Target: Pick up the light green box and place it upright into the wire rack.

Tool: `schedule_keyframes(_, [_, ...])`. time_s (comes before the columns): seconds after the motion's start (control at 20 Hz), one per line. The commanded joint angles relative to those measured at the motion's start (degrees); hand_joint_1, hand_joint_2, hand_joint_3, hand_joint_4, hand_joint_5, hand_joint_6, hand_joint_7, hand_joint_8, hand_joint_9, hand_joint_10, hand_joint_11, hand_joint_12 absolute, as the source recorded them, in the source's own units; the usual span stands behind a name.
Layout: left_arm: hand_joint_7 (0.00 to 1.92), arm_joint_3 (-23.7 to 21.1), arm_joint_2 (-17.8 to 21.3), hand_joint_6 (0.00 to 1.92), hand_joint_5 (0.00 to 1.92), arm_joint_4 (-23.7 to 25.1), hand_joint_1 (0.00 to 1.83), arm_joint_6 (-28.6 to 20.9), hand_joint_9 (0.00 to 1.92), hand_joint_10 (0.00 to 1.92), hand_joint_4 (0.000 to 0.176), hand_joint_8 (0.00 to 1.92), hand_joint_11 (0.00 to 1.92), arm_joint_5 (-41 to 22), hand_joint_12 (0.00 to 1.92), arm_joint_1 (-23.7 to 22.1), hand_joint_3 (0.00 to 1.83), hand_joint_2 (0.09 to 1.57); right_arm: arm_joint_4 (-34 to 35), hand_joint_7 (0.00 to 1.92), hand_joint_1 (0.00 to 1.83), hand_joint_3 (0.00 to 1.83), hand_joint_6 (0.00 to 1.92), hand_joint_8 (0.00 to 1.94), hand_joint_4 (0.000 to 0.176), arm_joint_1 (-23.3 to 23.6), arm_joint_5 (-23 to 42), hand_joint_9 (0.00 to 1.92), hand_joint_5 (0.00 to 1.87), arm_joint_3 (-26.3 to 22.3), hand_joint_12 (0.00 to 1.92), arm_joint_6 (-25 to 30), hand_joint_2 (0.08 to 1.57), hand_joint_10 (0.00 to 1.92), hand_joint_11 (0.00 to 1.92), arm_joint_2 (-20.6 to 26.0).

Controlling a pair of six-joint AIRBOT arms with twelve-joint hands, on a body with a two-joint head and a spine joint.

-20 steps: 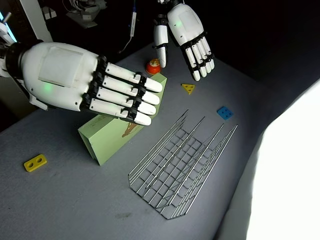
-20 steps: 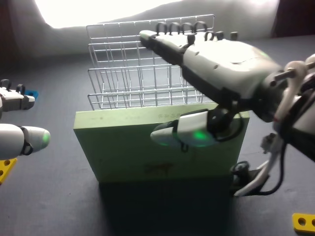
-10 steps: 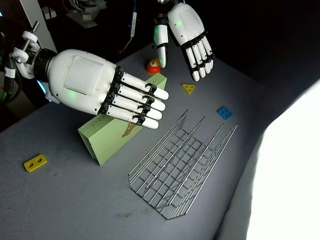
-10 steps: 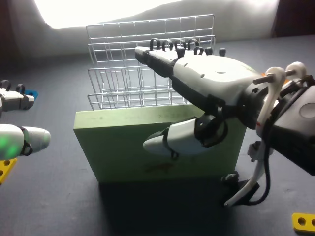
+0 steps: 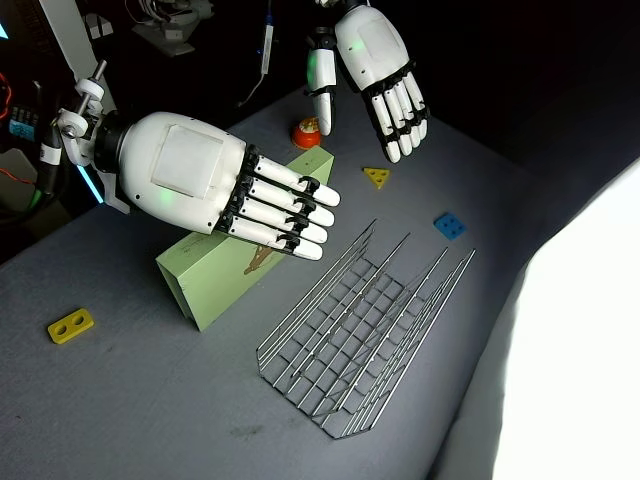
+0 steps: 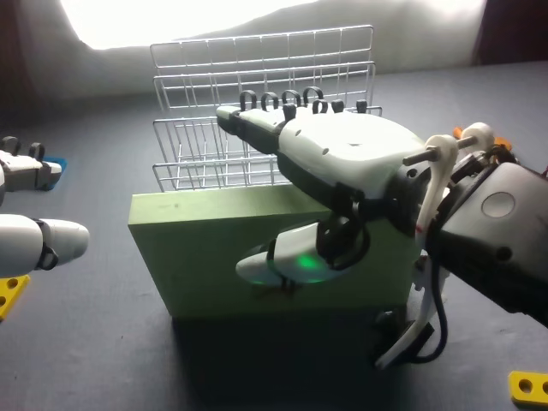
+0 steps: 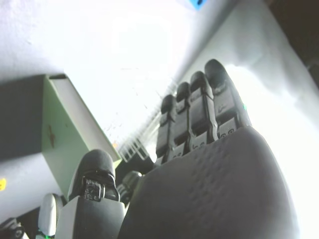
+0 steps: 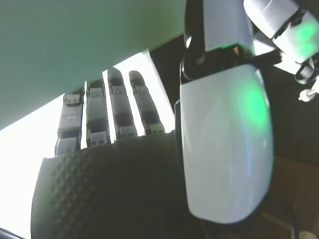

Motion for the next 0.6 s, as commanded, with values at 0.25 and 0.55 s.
schedule_keyframes(0.25, [0.13, 0.2, 0.0, 0.01, 0.14, 2.5, 0.0, 0.2, 0.1, 0.0, 0.0, 0.0, 0.0, 1.3, 0.3, -0.8, 0.0, 1.28, -3.5, 0.18, 1.07, 0.0, 0.0, 0.01, 0.0, 0.1, 2.3, 0.16, 0.12, 2.0, 0.21, 0.4, 0.85, 0.01, 0.0, -1.9])
schedule_keyframes(0.55, [0.13, 0.2, 0.0, 0.01, 0.14, 2.5, 0.0, 0.4, 0.1, 0.01, 0.0, 0.0, 0.0, 1.3, 0.27, -0.8, 0.0, 1.28, -3.6, 0.18, 1.02, 0.01, 0.0, 0.0, 0.0, -0.5, 2.3, 0.16, 0.12, 3.4, 0.16, 0.4, 0.88, 0.0, 0.0, -2.8])
